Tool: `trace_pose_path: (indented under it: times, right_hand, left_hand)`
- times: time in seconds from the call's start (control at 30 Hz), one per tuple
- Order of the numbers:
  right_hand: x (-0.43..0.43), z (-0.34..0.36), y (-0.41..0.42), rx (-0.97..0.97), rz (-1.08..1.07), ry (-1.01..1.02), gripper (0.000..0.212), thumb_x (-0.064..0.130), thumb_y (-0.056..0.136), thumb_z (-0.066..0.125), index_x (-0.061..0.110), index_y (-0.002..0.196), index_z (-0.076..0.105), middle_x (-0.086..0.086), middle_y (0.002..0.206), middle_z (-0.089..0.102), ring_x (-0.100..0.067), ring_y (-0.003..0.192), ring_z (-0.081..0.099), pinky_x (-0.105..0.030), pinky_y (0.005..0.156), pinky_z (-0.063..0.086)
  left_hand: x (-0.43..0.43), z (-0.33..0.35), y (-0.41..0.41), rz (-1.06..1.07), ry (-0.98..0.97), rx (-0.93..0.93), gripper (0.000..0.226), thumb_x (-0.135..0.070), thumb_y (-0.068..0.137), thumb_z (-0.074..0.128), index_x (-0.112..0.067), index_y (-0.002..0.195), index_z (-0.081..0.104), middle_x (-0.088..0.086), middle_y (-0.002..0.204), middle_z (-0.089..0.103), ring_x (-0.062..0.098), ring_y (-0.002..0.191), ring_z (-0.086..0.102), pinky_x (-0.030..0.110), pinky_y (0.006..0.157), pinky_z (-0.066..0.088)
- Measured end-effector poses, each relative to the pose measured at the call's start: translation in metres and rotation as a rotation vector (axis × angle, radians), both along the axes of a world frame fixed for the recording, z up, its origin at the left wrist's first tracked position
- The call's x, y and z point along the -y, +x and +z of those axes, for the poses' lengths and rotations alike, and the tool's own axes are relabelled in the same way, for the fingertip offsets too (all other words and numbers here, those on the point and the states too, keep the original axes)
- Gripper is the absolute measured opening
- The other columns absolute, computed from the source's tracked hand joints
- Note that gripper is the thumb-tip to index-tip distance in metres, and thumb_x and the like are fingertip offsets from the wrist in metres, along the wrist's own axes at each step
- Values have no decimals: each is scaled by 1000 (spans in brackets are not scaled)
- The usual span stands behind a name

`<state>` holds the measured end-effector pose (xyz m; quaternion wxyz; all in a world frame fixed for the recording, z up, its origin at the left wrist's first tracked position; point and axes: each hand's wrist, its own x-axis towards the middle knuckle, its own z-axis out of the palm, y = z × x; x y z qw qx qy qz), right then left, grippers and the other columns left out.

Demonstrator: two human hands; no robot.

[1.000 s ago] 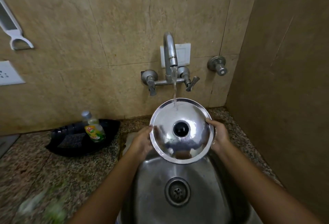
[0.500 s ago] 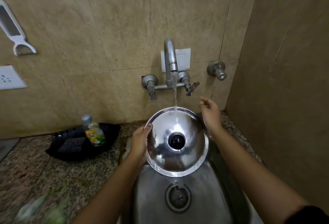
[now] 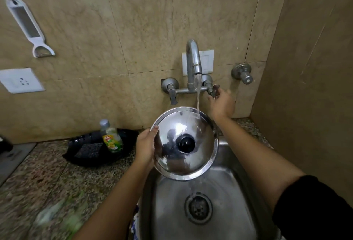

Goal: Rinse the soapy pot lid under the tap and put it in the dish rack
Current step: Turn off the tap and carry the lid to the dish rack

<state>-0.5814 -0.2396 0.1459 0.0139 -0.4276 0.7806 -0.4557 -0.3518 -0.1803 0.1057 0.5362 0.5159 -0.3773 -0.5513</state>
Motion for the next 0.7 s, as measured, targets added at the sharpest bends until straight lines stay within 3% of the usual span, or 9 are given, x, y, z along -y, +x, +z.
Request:
trace_pose_path:
  times: [0.1,0.2,0.27,0.37,0.43,0.57,0.63,0.7]
  right_hand:
    - [-2,-3,-3,-209,31,45,31,25,89,61,15,119,61,-11,113,56,-28,104,56,-38,82,46]
    - [-17,-6,-9,-290,132,105,36,25,94,52,14,129,53,-13,118,54,-31,106,54,-41,84,47]
    - [-37,-10,-5,-165,235,159,40,33,98,45,14,133,48,-13,124,53,-32,110,54,-39,87,45]
    - [-76,-15,8,332,515,125,32,34,101,38,15,114,60,-8,114,63,-23,108,60,-25,79,44]
    - [-99,-18,17,514,653,58,24,27,101,39,18,107,61,0,108,66,-13,103,61,-13,77,44]
    - [-123,-10,28,568,692,-141,18,7,99,42,7,99,61,-4,97,68,-9,92,66,-14,78,49]
    - [-133,-1,35,563,686,-212,19,5,99,42,11,97,60,-4,97,69,-7,90,66,-17,80,50]
    - [-142,5,41,472,672,-230,19,8,99,42,11,99,61,-1,95,67,-7,90,64,-21,79,50]
  left_hand:
    - [0,0,5,25,-16,-9,26,-25,91,58,-12,69,54,10,65,48,21,58,46,33,59,41]
    - [0,0,8,23,-63,-18,26,-25,92,58,-10,71,51,12,63,46,23,56,44,32,53,39]
    - [-2,2,11,26,-95,-30,24,-25,92,58,-10,73,56,11,67,53,23,62,49,34,59,43]
    - [-5,4,14,9,-165,-130,18,-22,92,57,-11,79,63,11,78,63,23,74,58,38,75,49]
    - [-7,5,16,-6,-200,-193,17,-20,93,56,-10,85,66,12,85,65,25,82,61,42,84,50]
    - [-10,5,19,-33,-294,-192,20,-18,95,52,-12,86,68,10,90,67,23,88,61,39,88,48]
    - [-16,4,20,-52,-303,-156,26,-19,97,49,-23,82,70,0,87,70,12,85,64,28,82,51]
    - [-21,1,22,-65,-289,-108,23,-24,97,48,-26,88,69,0,95,70,13,93,64,28,84,49]
